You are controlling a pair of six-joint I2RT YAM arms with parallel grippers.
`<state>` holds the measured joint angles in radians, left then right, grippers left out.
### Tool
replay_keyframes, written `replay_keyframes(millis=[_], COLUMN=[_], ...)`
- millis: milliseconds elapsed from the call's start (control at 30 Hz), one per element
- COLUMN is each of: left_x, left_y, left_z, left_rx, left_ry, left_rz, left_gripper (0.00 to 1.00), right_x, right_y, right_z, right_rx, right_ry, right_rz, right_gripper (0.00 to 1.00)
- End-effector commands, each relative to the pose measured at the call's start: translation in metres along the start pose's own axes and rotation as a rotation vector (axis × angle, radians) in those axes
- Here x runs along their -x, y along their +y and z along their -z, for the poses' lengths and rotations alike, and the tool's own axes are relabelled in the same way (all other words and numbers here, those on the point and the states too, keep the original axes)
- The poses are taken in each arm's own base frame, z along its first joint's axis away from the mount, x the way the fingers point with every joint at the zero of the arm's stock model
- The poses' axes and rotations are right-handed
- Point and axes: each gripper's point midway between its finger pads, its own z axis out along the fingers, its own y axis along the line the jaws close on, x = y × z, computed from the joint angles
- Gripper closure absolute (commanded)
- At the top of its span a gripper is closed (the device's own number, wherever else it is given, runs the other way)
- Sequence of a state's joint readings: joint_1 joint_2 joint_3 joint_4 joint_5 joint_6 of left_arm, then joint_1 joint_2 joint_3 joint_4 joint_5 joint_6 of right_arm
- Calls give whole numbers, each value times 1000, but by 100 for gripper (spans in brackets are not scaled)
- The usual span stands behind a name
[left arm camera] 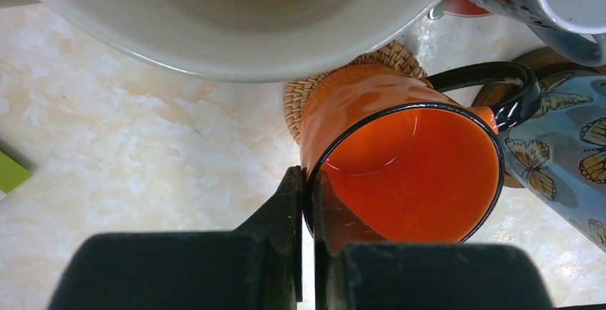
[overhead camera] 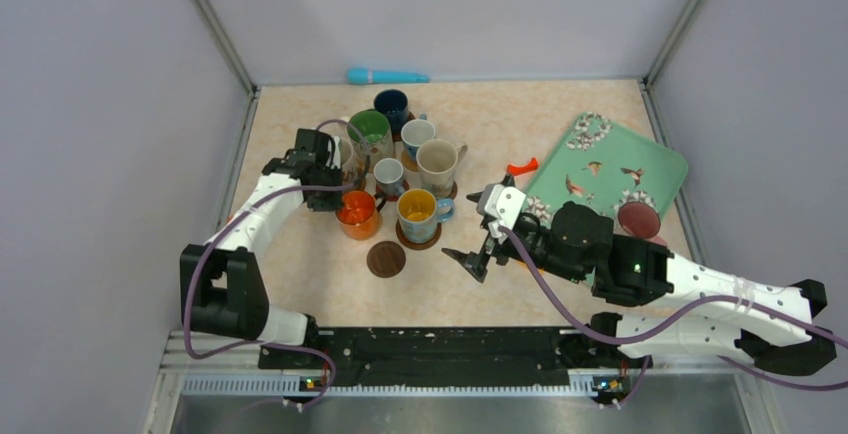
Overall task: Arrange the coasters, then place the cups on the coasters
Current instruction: Place the cup on the coaster.
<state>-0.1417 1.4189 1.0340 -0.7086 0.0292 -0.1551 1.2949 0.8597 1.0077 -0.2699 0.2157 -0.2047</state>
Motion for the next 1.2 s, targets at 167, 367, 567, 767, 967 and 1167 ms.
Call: replay_keyframes(millis=[167, 367, 567, 767, 967, 1167], left_x=[33, 33, 33, 34, 31, 28], left_y=[-9, -7, -6, -5, -10, -18], left_z=[6, 3, -1, 4, 17, 49], left_rx=[-45, -33, -29, -20, -48, -101], left_ry=[-99, -98, -87, -102, -120, -168], left_rz=[16, 29, 36, 38, 46, 44], left_gripper=[100, 100, 100, 87, 68, 47], right_x=[6, 7, 6, 4, -6, -31], right_y=[2, 3, 6, 8, 5, -2], right_z=[2, 1, -1, 0, -3, -10], right_rx=[9, 18, 30, 37, 8, -120], right_ry=[-27, -31, -27, -23, 5, 67], right_rz=[-21, -23, -23, -22, -46, -236], right_gripper=[1, 1, 1, 1, 1, 1])
